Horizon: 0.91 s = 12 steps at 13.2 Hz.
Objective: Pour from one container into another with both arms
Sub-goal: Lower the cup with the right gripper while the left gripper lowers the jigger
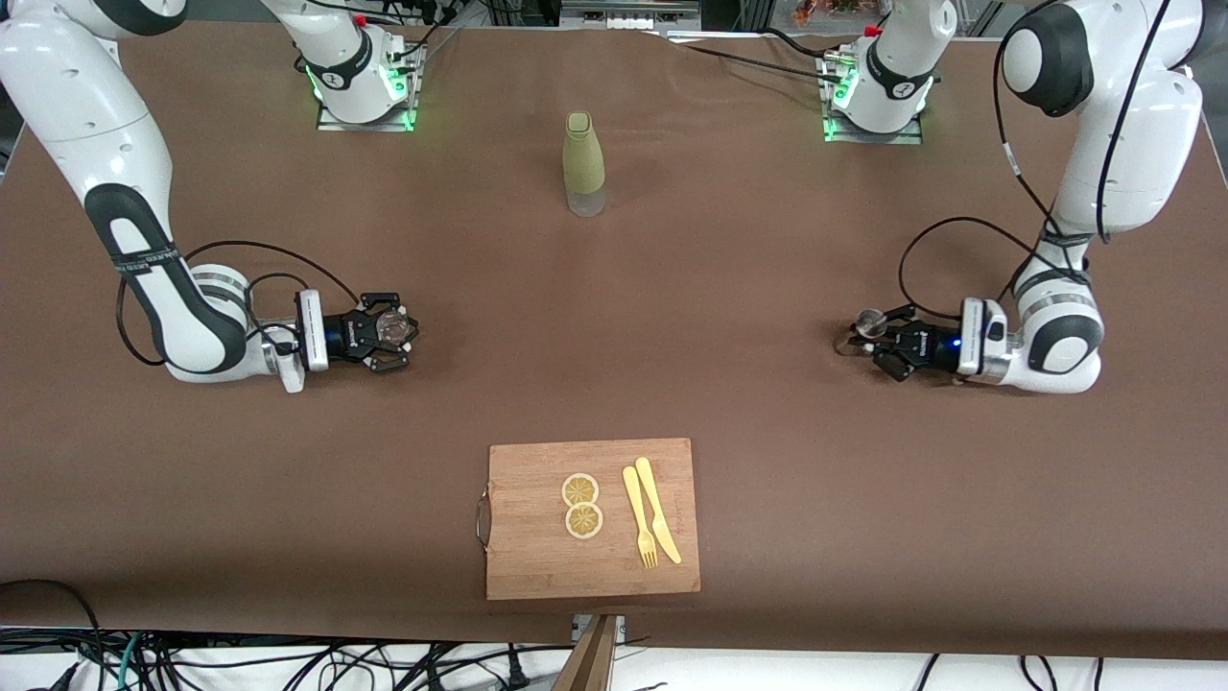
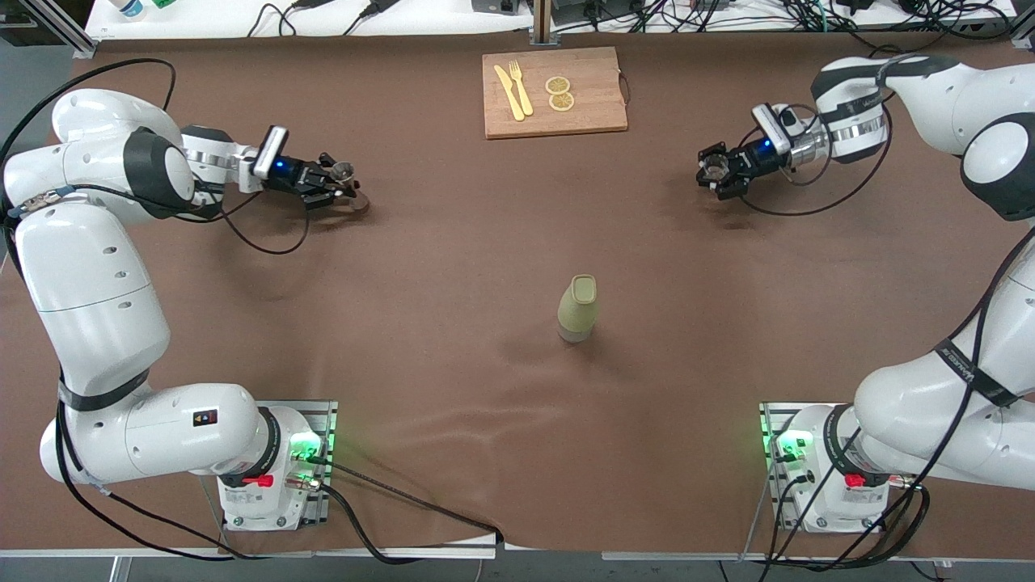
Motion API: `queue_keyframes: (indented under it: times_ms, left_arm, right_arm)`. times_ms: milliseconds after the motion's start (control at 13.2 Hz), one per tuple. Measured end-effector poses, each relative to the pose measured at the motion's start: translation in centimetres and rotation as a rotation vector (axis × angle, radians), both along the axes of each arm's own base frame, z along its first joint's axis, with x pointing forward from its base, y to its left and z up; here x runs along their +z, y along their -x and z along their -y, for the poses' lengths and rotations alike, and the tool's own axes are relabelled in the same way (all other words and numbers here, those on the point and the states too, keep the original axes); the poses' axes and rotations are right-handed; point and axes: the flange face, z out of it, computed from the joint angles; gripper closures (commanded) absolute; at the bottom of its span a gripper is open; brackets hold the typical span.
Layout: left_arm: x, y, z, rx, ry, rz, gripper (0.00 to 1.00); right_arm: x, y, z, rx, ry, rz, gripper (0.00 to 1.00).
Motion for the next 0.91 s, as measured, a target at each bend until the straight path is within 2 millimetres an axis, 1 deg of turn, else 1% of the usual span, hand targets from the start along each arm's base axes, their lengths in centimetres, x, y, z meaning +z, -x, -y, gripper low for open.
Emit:
queue_keyframes:
  times_ms: [151,227,378,454,529,605,680,907]
  left_arm:
    - [0.4,1.1,-2.7,-0.005,0.005,0.001,1.0]
    - [0.5,1.5,-3.8,0.001,0.006,0.002,1.0]
    - [0.7,2.1,-5.3,-0.003,0.0,0.004,1.0]
    - [0.7,2.4,-5.9,-0.003,-0.006,0.004,1.0]
    - [0.7,2.5,-6.4,0.004,-0.009,0.007,1.0]
    - [0.7,2.6,-6.9,0.012,-0.012,0.011,1.0]
    - [0.7,2.8,-7.4,0.018,-0.015,0.013,1.0]
    - [0.6,3.1,-8.3,0.033,-0.016,0.02,1.0]
  right_arm:
    - [-1.8,1.1,1.1,0.006,-0.006,-0.008,1.0]
    - [-2.4,1.5,1.6,0.003,-0.008,-0.015,0.95]
    - [-3.2,1.9,2.1,-0.006,-0.014,-0.025,0.85]
    - [-3.4,2.0,2.3,-0.01,-0.017,-0.028,0.74]
    - [-3.6,2.0,2.5,-0.014,-0.018,-0.03,0.58]
    - [-3.8,2.1,2.6,-0.017,-0.02,-0.034,0.02]
    - [-4.0,2.3,2.7,-0.019,-0.022,-0.039,0.0]
    - [-4.5,2.5,2.8,-0.023,-0.026,-0.046,0.0]
